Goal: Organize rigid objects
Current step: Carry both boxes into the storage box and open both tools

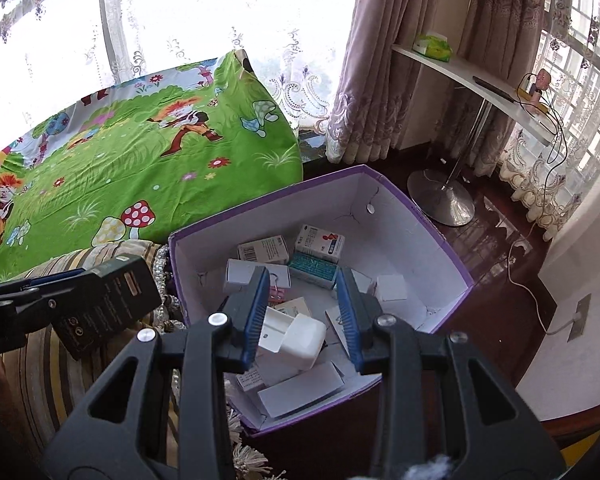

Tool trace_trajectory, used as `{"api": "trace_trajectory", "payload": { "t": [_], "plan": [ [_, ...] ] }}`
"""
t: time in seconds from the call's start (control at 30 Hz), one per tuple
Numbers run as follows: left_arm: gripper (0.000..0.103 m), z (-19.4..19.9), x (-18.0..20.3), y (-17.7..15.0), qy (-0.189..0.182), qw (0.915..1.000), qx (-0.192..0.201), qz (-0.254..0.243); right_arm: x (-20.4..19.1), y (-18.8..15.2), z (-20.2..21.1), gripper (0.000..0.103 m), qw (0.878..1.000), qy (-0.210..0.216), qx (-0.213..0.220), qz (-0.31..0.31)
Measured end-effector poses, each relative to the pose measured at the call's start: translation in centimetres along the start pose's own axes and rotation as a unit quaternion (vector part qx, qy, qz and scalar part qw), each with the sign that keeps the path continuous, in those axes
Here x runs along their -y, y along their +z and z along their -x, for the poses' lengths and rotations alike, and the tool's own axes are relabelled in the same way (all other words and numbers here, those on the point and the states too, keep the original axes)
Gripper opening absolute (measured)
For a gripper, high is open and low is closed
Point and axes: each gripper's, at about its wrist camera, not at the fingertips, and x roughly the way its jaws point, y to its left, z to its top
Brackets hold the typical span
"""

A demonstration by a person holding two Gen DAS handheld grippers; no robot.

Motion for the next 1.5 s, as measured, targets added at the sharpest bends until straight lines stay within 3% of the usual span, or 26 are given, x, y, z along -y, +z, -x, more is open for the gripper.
{"api": "trace_trajectory", "payload": {
  "t": [0.07, 0.33, 0.5, 0.67, 1.5],
  "plan": [
    [0.054, -0.5, -0.3, -0.2, -0.002, 0.9999, -0.013, 0.011, 0.4, -0.2, 0.1, 0.041, 1.0, -0.003, -0.001, -0.007],
    [0.072, -0.4, 0.2, -1.5, 0.001, 0.9994, -0.035, 0.002, 1.0, -0.6, 0.4, 0.062, 1.0, -0.01, -0.002, -0.017],
    [0.08, -0.7, 0.8, -1.8, 0.013, 0.9991, -0.04, -0.009, 1.2, -0.9, 0.7, 0.066, 1.0, -0.016, -0.005, -0.018],
    [0.097, -1.2, 1.3, -1.8, -0.005, 0.9987, -0.043, -0.025, 1.5, -1.3, 0.7, 0.066, 1.0, -0.016, -0.008, -0.022],
    [0.102, -1.6, 1.8, -1.8, -0.002, 0.9979, -0.047, -0.044, 1.6, -1.5, 0.1, 0.066, 1.0, -0.009, -0.015, -0.021]
  ]
}}
